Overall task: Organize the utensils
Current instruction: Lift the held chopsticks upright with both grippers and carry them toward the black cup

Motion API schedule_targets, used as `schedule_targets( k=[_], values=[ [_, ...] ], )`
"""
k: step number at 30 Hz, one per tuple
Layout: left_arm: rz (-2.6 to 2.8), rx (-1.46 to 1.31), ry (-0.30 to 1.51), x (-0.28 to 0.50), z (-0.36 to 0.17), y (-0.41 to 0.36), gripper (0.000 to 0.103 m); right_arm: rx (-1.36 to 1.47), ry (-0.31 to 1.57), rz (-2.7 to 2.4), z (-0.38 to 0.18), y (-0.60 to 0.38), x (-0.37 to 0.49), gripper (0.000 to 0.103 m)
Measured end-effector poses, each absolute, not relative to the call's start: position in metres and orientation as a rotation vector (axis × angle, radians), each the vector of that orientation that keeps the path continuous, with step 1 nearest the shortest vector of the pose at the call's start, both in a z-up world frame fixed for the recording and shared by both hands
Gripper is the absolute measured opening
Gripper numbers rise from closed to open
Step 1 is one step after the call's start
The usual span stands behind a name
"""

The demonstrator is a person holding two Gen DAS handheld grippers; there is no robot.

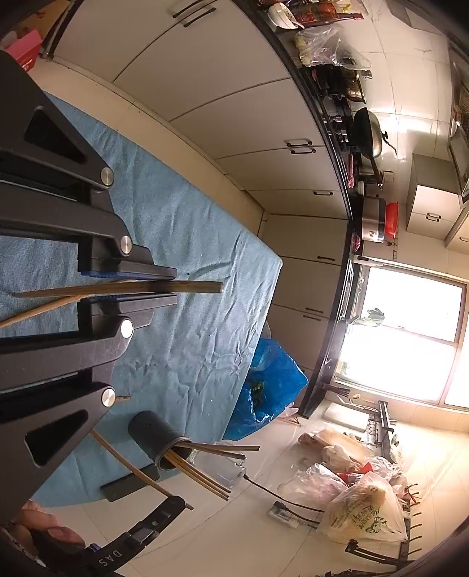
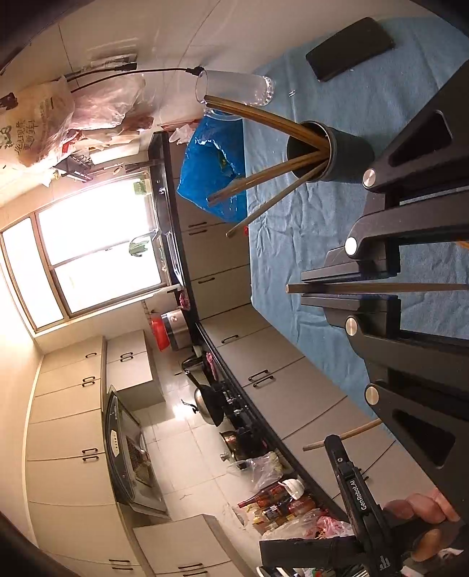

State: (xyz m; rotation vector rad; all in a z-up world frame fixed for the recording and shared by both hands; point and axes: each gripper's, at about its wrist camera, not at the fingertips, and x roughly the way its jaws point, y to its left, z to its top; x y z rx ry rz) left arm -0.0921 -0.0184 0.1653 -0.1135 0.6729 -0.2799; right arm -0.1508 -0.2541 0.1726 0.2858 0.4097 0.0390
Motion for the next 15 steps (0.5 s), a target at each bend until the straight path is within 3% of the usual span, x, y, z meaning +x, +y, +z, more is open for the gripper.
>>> schedule_targets(
  k=[15],
  values=[
    [-0.279, -0.118, 0.659, -0.1008, 0.1745, -0.0168, 0.006, 0.296, 0.387, 0.034, 0.1750, -0.2557, -0.1593, 0.006]
  ],
)
